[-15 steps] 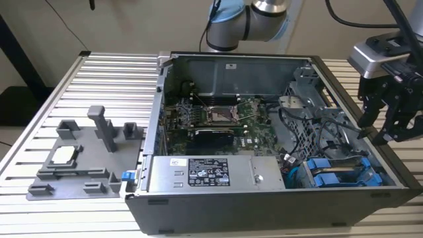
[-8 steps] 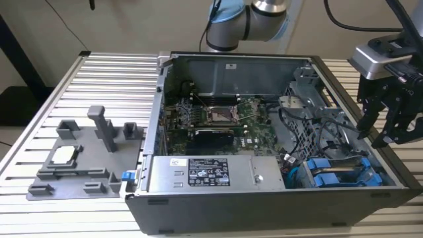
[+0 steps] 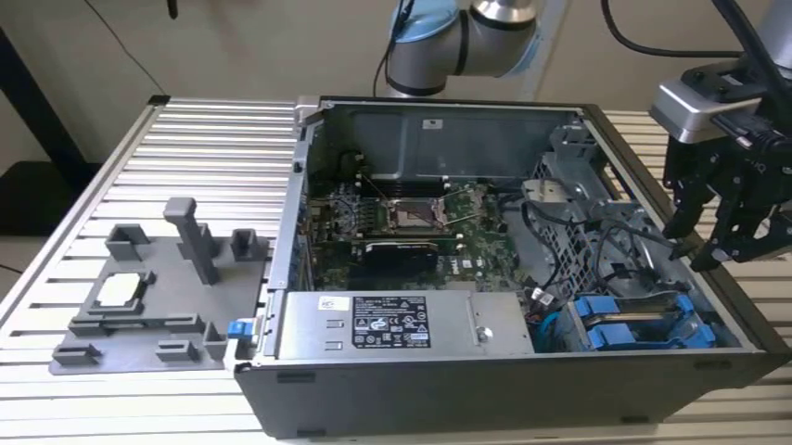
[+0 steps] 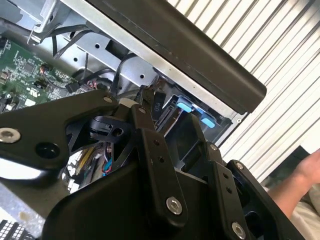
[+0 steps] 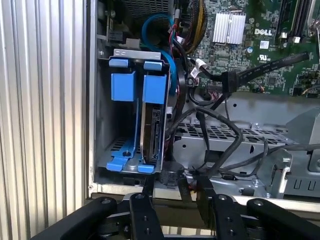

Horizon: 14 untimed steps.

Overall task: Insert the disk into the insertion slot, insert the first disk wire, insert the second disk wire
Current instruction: 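Insert the first disk wire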

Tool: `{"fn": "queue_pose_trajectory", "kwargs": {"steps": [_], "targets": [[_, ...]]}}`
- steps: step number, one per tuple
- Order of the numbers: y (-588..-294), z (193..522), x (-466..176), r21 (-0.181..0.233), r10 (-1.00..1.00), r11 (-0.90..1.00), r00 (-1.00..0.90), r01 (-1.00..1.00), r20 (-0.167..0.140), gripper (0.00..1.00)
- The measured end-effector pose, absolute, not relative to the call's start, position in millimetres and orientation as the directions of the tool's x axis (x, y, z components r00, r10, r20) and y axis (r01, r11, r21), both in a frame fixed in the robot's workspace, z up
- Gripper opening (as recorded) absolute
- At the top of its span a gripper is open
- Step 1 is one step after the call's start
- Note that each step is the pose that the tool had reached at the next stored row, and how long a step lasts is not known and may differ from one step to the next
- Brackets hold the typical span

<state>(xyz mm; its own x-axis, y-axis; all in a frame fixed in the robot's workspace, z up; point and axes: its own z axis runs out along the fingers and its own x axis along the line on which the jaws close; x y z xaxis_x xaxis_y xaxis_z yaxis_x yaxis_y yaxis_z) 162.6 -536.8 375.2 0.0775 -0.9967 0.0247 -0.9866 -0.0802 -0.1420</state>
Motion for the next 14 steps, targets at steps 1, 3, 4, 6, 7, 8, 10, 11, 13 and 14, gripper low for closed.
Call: {"fn": "queue_pose_trajectory", "kwargs": {"steps": [1,3,4,6,7,8,10,11,13,14], "targets": [[-536.2,375.0,162.9,-0.142,-0.997,-0.082,0.079,-0.986,0.025,0.47],[-535.9,374.7,163.3,-0.142,-0.996,-0.085,0.082,-0.986,0.027,0.47],[-535.6,374.5,163.5,-0.141,-0.996,-0.086,0.083,-0.986,0.028,0.47],[-535.5,374.1,163.7,-0.14,-0.996,-0.088,0.085,-0.986,0.032,0.47],[-535.4,374.2,163.7,-0.139,-0.996,-0.089,0.085,-0.986,0.034,0.47],[-535.5,374.2,163.7,-0.139,-0.996,-0.089,0.085,-0.986,0.035,0.47],[-535.5,374.2,163.7,-0.138,-0.996,-0.089,0.085,-0.986,0.036,0.44],[-535.5,374.2,163.7,-0.138,-0.996,-0.089,0.085,-0.986,0.036,0.38],[-535.4,374.2,163.7,-0.138,-0.996,-0.089,0.085,-0.986,0.036,0.32],[-535.4,374.2,163.7,-0.138,-0.996,-0.089,0.085,-0.986,0.036,0.26]]}}
